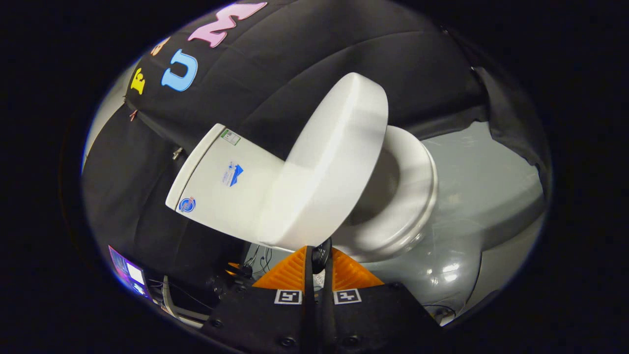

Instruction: Open the toilet lid.

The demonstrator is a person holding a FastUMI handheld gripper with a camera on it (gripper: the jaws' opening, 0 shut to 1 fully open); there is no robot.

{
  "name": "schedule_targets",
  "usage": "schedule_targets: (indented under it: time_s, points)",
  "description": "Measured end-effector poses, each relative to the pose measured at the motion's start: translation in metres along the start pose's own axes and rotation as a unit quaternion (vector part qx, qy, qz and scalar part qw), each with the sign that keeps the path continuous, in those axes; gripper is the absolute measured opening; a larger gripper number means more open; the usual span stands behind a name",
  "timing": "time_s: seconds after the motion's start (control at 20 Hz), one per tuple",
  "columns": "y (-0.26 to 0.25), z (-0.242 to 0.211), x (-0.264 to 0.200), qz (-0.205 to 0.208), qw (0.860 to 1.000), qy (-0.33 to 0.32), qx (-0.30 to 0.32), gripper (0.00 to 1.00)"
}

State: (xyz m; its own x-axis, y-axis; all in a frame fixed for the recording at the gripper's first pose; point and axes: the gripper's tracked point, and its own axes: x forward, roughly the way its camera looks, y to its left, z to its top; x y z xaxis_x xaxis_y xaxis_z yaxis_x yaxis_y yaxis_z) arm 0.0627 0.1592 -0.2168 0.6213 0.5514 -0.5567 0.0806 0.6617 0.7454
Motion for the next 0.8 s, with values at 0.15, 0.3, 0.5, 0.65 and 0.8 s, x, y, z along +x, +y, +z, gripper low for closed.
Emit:
schedule_targets:
  time_s: [0.15,0.3,0.5,0.65,0.8]
  points:
    - [0.029,0.012,-0.008,0.007,0.999,-0.015,-0.038,0.09]
    - [0.058,0.023,-0.017,0.011,0.996,-0.026,-0.080,0.09]
    - [0.095,0.034,-0.016,0.010,0.991,-0.036,-0.127,0.09]
    - [0.106,0.038,-0.018,0.007,0.990,-0.042,-0.133,0.09]
    - [0.122,0.042,-0.016,0.011,0.986,-0.045,-0.158,0.09]
